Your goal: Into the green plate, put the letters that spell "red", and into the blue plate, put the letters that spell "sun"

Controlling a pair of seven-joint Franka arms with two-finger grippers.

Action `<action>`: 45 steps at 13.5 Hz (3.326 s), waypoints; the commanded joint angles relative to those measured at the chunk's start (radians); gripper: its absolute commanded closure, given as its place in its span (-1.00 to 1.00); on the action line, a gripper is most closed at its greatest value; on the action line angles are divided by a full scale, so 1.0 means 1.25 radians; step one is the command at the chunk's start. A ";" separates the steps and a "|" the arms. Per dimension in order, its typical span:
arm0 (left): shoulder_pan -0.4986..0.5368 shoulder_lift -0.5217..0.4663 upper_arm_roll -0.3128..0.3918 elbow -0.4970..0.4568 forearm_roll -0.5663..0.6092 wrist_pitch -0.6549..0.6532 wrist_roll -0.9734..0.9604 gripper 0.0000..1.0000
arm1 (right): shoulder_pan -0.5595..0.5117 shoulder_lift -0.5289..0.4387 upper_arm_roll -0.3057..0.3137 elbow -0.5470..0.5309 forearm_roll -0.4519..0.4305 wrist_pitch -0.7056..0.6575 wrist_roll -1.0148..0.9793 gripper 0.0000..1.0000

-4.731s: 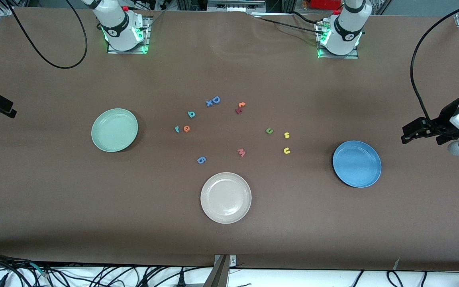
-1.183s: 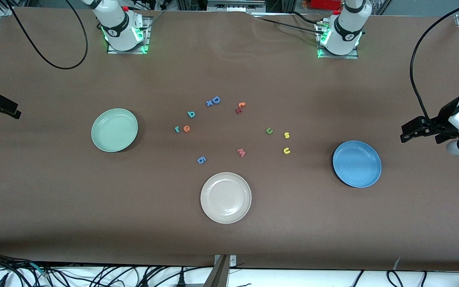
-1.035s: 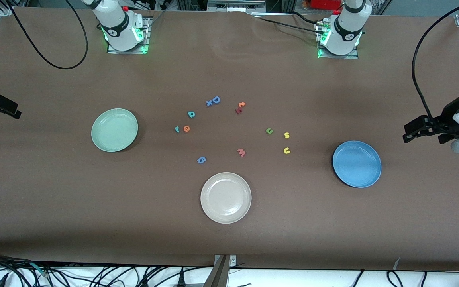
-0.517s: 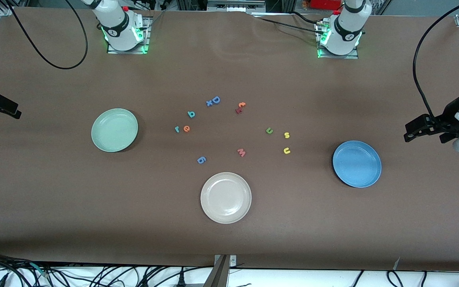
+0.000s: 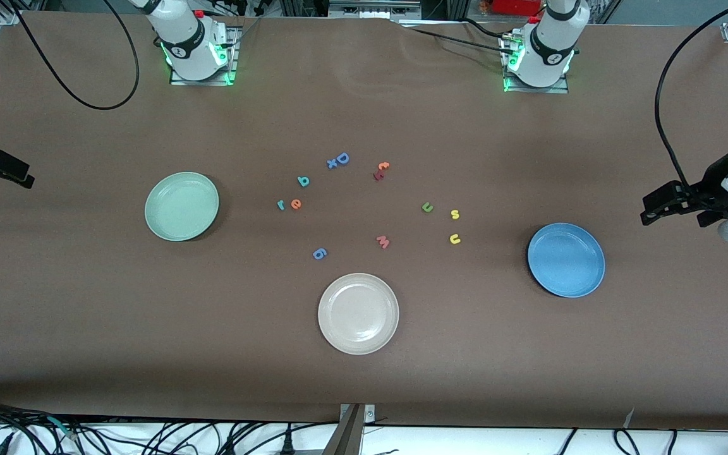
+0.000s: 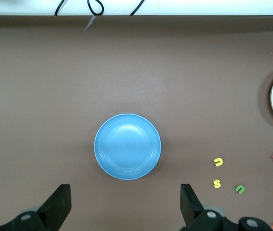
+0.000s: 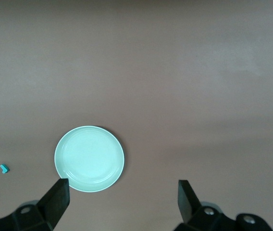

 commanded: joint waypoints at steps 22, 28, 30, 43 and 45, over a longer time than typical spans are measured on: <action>-0.021 0.036 -0.008 0.012 -0.043 -0.012 0.002 -1.00 | 0.053 0.132 0.450 -0.398 -0.009 0.475 0.603 -0.98; -0.076 0.119 -0.011 0.004 -0.052 -0.003 -0.006 -1.00 | 0.052 0.226 0.444 -0.445 -0.049 0.582 0.602 -0.98; -0.102 0.148 -0.011 -0.002 -0.055 0.033 -0.015 -1.00 | 0.053 0.268 0.435 -0.445 -0.062 0.627 0.602 -0.97; -0.206 0.222 -0.013 -0.177 -0.108 0.201 -0.266 -1.00 | 0.119 0.328 0.397 -0.445 -0.133 0.706 0.624 -0.62; -0.207 0.216 -0.014 -0.220 -0.109 0.239 -0.267 -1.00 | 0.119 0.328 0.395 -0.445 -0.163 0.705 0.623 -0.56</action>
